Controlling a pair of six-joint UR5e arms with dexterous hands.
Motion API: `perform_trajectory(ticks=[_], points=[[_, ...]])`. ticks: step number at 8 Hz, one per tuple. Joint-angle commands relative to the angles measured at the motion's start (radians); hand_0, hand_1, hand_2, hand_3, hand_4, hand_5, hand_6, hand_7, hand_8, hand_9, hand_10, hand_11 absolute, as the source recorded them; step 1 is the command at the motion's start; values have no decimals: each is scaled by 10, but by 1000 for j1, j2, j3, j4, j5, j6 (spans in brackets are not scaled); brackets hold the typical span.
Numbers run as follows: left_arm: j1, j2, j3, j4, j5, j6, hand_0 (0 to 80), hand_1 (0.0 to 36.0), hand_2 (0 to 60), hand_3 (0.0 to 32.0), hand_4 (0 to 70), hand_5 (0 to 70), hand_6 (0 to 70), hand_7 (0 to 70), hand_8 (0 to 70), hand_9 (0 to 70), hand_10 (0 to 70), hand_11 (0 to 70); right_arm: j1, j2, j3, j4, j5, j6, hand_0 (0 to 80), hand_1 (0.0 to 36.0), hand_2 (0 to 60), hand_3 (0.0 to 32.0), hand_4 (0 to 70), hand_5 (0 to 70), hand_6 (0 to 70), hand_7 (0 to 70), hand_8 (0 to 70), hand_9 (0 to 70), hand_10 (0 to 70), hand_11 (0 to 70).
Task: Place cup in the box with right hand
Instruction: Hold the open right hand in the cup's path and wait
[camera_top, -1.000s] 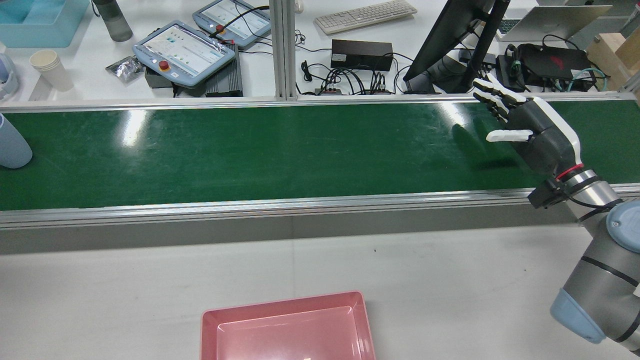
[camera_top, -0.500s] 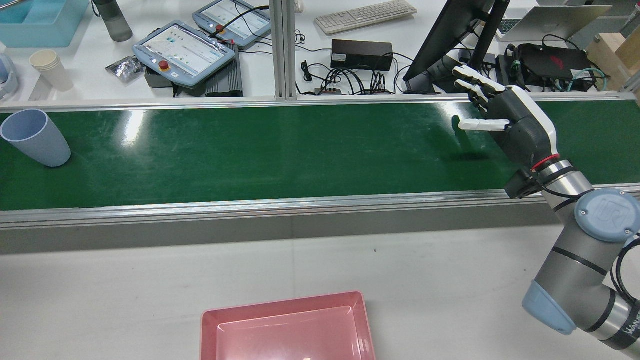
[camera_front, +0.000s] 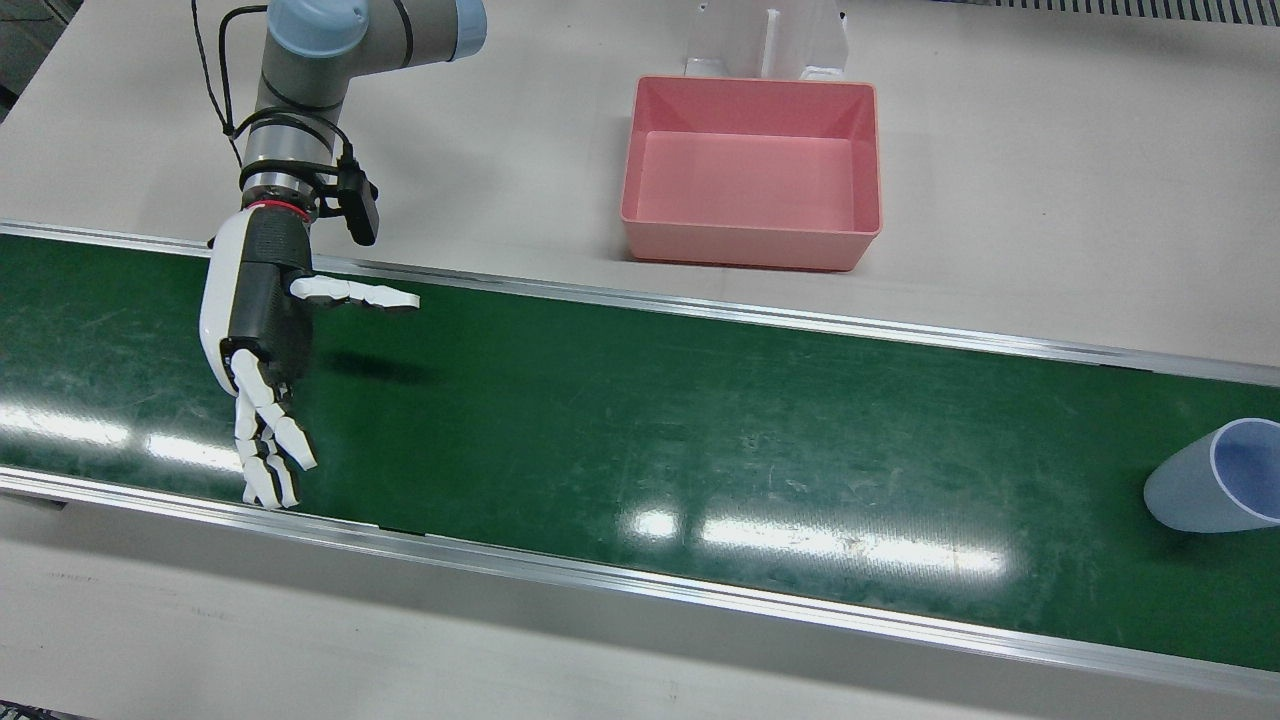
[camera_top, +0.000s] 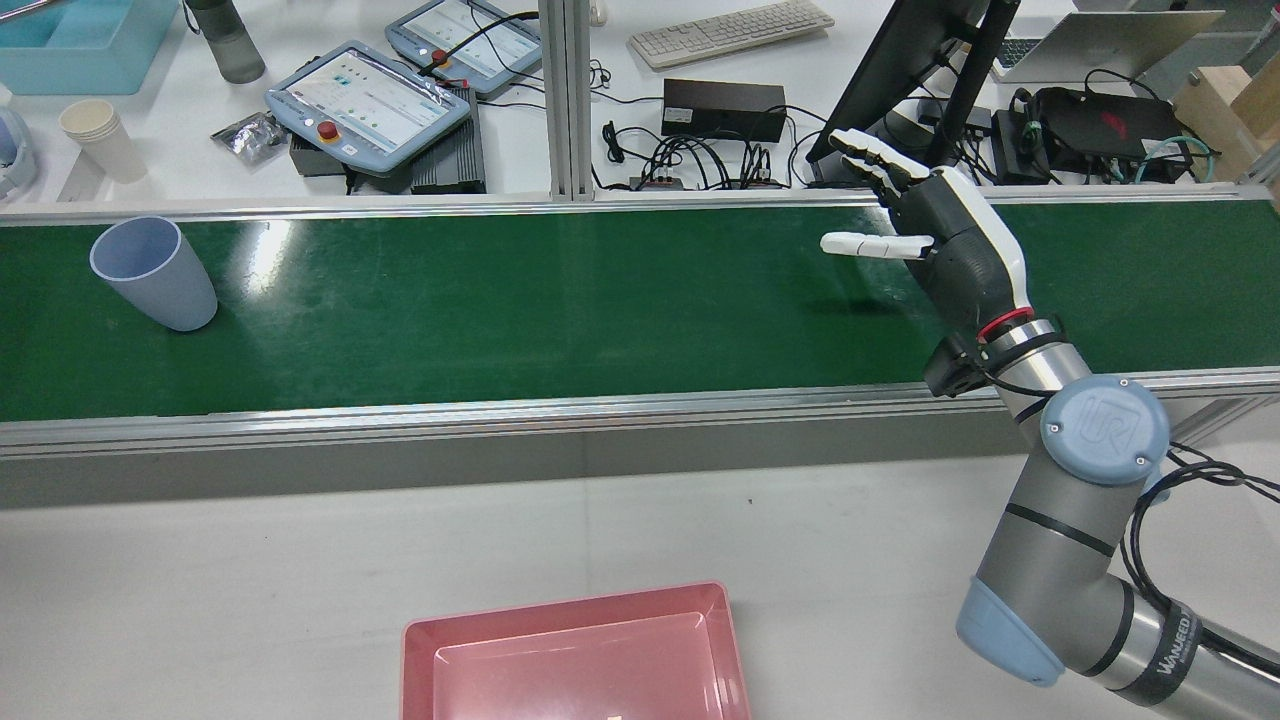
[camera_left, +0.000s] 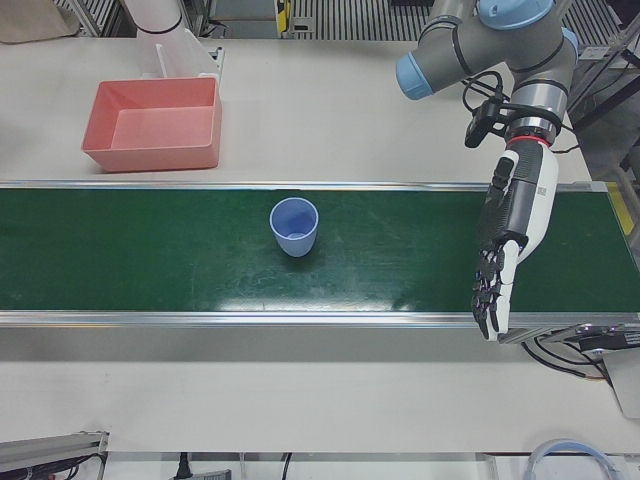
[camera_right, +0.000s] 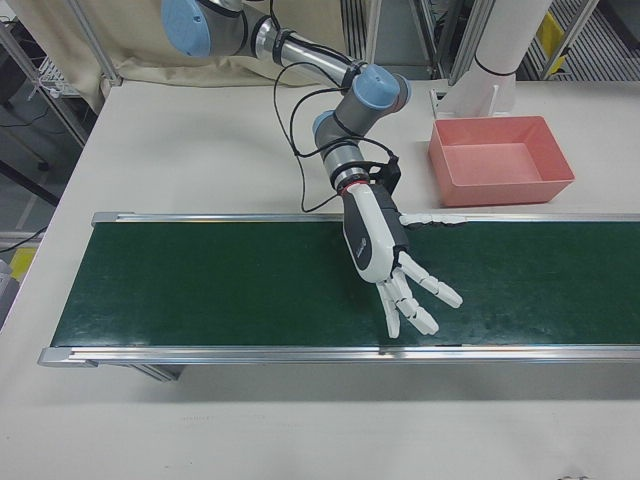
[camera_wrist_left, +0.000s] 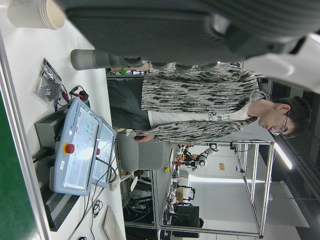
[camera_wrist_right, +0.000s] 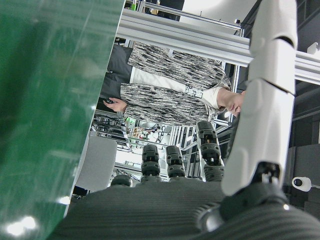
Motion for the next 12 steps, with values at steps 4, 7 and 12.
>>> perform_trajectory(ticks=[4, 7, 12], points=[[-1, 0, 1, 0, 0, 0, 0, 0, 0, 0, 0, 0, 0, 0, 0, 0, 0, 0, -61, -1, -7, -7, 33, -17, 538, 220, 71, 42, 0, 73, 47, 194, 102, 139, 0, 0], [-1, 0, 1, -2, 0, 0, 0, 0, 0, 0, 0, 0, 0, 0, 0, 0, 0, 0, -60, -1, -10, -7, 65, -18, 526, 211, 71, 38, 0, 71, 46, 187, 103, 140, 0, 0], [1, 0, 1, 0, 0, 0, 0, 0, 0, 0, 0, 0, 0, 0, 0, 0, 0, 0, -77, 3, -30, -4, 66, -18, 515, 197, 74, 12, 6, 67, 50, 199, 106, 144, 0, 0]])
